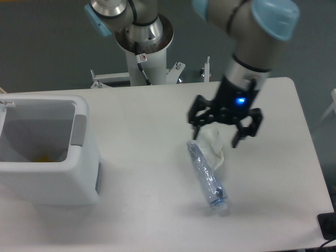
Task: Open the trash can
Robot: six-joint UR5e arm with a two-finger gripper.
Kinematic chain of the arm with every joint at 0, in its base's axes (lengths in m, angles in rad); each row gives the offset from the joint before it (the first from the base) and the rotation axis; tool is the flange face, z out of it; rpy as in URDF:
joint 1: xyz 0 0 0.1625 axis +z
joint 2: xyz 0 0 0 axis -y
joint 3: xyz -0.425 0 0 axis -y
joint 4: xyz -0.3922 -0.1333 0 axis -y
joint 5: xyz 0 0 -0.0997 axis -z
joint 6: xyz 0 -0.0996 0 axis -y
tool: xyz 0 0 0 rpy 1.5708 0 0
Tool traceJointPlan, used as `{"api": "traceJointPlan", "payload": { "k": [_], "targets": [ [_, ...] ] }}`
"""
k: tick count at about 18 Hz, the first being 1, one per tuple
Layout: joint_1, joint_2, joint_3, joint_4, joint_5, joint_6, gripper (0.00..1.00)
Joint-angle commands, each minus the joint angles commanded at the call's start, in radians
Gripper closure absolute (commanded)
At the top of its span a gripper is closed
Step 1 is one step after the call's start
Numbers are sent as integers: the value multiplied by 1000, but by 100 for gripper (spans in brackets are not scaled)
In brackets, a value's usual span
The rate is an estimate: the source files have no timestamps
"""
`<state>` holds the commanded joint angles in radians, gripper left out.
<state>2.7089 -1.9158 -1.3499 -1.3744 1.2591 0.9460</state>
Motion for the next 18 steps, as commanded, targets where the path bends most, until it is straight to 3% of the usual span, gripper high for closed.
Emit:
{"api": "traceJointPlan", "payload": {
  "k": [4,7,12,16,18],
  "targets": [
    [42,-55,-2,15,58,175,0],
    [46,-92,-5,75,158,264,0],
    [61,-152,-5,133,169,344,0],
    [61,-193,0,144,190,499,0],
    [65,-203,-9,185,236,577,0]
  ]
}}
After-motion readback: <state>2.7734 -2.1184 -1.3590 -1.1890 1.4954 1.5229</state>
